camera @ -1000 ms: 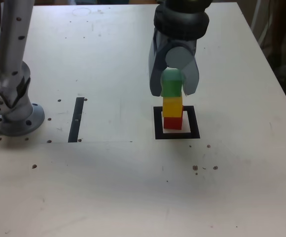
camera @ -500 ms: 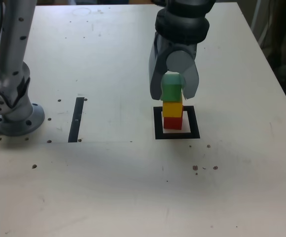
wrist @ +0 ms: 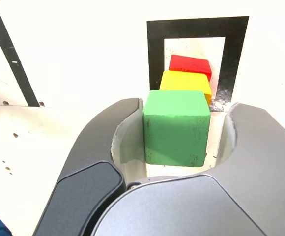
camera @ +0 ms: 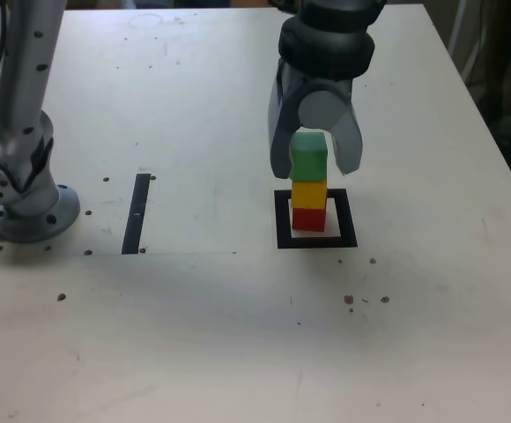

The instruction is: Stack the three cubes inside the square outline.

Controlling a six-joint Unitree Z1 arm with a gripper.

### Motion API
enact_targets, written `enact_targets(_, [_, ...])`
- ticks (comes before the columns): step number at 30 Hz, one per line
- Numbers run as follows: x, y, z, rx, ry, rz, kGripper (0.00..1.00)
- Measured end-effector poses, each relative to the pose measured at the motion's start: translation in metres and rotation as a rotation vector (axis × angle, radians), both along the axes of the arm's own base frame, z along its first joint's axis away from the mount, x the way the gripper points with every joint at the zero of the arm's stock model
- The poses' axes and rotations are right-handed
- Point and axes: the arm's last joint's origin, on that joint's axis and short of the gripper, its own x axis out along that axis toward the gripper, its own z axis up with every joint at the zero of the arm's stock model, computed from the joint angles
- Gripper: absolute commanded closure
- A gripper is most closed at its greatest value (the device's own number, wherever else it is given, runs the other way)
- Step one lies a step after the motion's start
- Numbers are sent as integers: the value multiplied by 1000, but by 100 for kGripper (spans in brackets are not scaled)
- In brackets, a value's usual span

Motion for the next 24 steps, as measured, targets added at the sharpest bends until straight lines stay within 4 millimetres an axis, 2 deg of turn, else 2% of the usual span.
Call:
enact_targets(13, [-7,1,10,1,-16,1,1])
enact_targets(24, [-7,1,10,0,-13,2,1])
